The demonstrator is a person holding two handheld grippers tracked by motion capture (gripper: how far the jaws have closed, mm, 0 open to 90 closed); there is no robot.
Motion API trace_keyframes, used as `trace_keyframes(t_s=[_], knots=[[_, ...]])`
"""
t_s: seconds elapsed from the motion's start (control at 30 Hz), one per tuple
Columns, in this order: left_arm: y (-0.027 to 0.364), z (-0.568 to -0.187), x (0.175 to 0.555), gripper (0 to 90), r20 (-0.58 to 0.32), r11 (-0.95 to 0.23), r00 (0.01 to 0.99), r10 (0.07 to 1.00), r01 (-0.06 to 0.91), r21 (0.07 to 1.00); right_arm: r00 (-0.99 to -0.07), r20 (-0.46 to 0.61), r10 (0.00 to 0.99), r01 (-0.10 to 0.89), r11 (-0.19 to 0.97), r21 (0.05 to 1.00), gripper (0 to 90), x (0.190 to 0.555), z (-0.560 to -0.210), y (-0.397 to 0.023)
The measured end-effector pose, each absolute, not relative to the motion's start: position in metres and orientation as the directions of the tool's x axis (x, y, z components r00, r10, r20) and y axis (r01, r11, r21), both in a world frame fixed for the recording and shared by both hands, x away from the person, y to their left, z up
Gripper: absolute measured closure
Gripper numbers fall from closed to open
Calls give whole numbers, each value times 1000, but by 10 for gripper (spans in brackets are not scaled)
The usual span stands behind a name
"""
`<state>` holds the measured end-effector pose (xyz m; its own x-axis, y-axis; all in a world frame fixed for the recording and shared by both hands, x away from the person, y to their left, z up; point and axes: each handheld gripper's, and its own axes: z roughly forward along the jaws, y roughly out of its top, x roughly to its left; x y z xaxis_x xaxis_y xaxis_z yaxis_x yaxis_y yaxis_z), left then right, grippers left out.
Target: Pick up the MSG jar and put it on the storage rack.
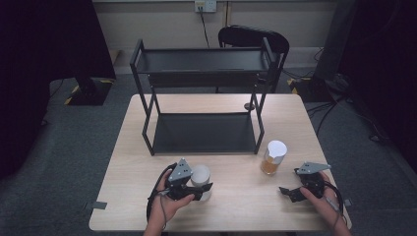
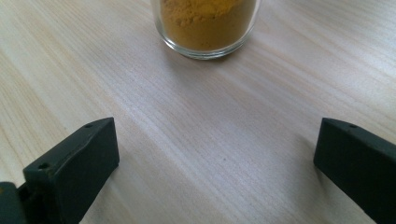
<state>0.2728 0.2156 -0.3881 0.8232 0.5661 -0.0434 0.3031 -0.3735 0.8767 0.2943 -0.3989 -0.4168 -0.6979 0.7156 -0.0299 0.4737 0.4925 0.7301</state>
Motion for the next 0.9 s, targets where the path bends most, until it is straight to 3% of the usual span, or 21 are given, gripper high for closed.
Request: trace_keyframes(t_s=[0.13,0.9], knots=[[210,-380,272,346,-6,-415,827,563,289,863,-698,-30,716,474,493,730,0,294,-417,-399],[217,-355,283,347,-24,-377,779,626,330,866,-696,-30,718,475,491,730,0,294,-417,-398]])
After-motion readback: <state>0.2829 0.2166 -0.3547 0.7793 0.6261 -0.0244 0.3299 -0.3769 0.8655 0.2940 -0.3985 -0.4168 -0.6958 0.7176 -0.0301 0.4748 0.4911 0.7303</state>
